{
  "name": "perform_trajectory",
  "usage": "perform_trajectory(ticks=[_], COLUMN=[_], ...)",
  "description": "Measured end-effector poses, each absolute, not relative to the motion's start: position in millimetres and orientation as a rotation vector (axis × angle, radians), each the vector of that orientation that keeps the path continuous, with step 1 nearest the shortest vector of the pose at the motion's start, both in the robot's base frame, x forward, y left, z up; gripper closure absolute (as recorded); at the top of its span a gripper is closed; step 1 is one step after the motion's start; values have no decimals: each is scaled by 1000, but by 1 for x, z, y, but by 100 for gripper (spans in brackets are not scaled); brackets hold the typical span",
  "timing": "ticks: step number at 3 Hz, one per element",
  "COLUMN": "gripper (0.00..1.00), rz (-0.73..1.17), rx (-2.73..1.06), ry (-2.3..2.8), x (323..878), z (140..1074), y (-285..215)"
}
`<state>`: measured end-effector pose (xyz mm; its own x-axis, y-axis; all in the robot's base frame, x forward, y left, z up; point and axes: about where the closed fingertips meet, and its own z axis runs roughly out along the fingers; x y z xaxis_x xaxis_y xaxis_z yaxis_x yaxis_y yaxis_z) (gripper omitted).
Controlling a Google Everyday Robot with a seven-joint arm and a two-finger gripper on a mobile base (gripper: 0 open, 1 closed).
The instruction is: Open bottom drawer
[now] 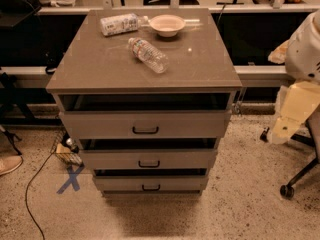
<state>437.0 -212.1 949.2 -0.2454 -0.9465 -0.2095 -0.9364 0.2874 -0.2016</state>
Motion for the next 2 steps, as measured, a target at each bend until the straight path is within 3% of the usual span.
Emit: perform_trajectory(ticks=[2], gripper=[0], rz=[403], rx=[-1610], ry=[2333], x=[423], z=[785], y=[-146])
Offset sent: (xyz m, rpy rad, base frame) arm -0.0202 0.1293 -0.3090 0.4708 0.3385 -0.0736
